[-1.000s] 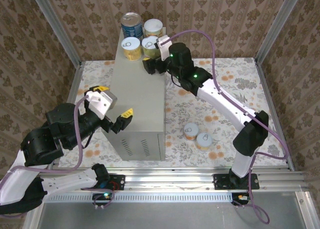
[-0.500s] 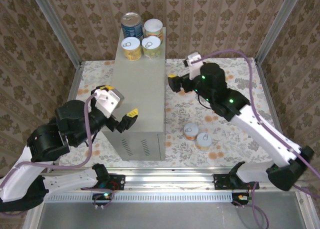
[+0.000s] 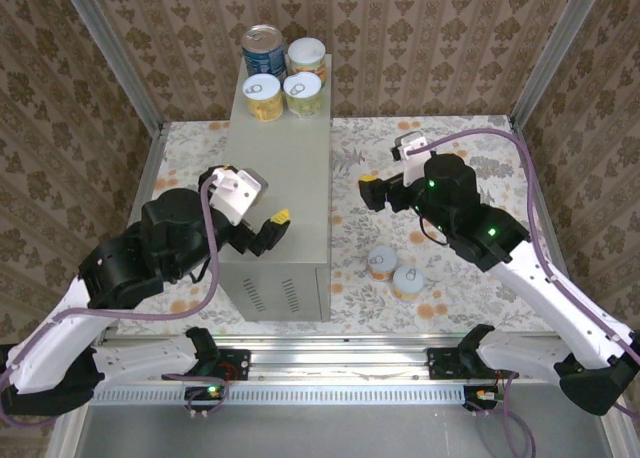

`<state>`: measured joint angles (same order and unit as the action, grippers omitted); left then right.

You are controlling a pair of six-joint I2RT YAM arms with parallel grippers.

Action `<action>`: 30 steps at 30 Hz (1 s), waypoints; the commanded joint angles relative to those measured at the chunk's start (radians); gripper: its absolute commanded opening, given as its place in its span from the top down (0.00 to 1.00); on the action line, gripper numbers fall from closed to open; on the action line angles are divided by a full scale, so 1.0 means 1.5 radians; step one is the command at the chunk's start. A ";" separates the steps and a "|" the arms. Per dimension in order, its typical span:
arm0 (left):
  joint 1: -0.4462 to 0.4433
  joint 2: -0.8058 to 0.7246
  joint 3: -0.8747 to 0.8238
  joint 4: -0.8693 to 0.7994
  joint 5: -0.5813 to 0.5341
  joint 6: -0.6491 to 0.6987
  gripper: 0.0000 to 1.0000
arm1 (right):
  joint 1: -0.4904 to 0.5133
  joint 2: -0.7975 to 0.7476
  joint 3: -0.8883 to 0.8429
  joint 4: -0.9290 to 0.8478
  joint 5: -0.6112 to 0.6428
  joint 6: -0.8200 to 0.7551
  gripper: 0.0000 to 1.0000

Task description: Place and organize the canned foods onto the counter

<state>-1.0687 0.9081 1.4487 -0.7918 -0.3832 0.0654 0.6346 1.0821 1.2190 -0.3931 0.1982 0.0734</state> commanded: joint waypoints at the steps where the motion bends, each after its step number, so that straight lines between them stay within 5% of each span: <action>1: 0.014 -0.003 0.012 0.003 -0.052 -0.031 0.00 | -0.003 0.041 0.047 0.027 -0.029 -0.018 0.00; 17: 0.165 -0.067 -0.045 -0.027 0.077 -0.033 0.00 | -0.002 0.352 0.367 0.056 -0.081 -0.029 0.08; 30: 0.230 -0.078 -0.061 -0.031 0.155 -0.023 0.00 | -0.003 0.519 0.545 0.026 -0.043 -0.021 0.09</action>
<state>-0.7376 0.8062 1.3640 -0.8379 -0.1955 0.0235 0.6346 1.8374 1.9846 -0.3408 0.1005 0.0330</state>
